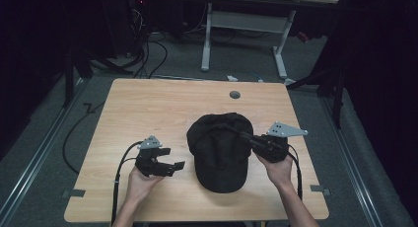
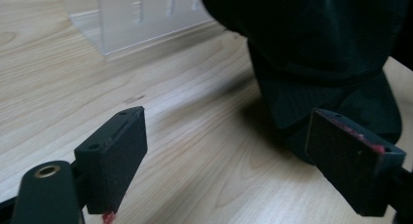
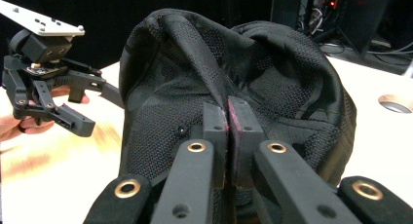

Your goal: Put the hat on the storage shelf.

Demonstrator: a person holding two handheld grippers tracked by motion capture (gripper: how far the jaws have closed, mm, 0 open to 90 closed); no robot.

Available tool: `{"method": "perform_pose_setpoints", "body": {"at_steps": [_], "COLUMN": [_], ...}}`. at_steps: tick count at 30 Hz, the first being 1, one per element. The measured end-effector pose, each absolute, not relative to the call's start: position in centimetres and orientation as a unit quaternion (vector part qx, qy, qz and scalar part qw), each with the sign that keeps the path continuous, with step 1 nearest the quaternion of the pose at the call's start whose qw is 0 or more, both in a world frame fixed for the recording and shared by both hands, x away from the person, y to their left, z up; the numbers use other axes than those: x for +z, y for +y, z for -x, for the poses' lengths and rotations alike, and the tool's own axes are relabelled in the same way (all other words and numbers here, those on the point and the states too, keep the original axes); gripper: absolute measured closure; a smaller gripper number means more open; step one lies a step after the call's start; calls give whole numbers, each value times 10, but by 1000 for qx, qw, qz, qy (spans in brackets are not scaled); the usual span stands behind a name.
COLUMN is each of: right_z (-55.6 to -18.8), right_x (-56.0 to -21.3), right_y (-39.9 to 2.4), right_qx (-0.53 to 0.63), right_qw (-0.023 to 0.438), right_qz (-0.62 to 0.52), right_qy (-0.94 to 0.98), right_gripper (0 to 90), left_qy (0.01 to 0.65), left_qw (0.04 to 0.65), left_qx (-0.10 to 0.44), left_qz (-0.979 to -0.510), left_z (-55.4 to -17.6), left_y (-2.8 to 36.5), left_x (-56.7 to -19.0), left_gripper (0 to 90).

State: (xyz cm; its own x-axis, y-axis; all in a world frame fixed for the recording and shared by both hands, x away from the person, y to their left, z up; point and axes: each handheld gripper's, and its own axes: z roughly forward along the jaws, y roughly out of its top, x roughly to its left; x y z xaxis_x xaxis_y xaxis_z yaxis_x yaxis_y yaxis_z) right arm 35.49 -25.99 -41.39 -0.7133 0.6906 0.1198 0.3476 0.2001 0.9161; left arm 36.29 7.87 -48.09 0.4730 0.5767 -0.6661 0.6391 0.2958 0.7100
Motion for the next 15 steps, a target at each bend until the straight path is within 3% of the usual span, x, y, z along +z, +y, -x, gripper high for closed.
{"method": "perform_pose_setpoints", "body": {"at_steps": [15], "right_z": [-355], "right_x": [-410], "right_y": [-256], "right_qx": [550], "right_qw": [158], "right_qz": [-308], "right_qy": [760], "right_gripper": [876], "left_qy": [478], "left_qw": [621], "left_qx": [-71], "left_qz": [-617], "left_z": [-361], "left_y": [56], "left_x": [-467], "left_gripper": [150]}}
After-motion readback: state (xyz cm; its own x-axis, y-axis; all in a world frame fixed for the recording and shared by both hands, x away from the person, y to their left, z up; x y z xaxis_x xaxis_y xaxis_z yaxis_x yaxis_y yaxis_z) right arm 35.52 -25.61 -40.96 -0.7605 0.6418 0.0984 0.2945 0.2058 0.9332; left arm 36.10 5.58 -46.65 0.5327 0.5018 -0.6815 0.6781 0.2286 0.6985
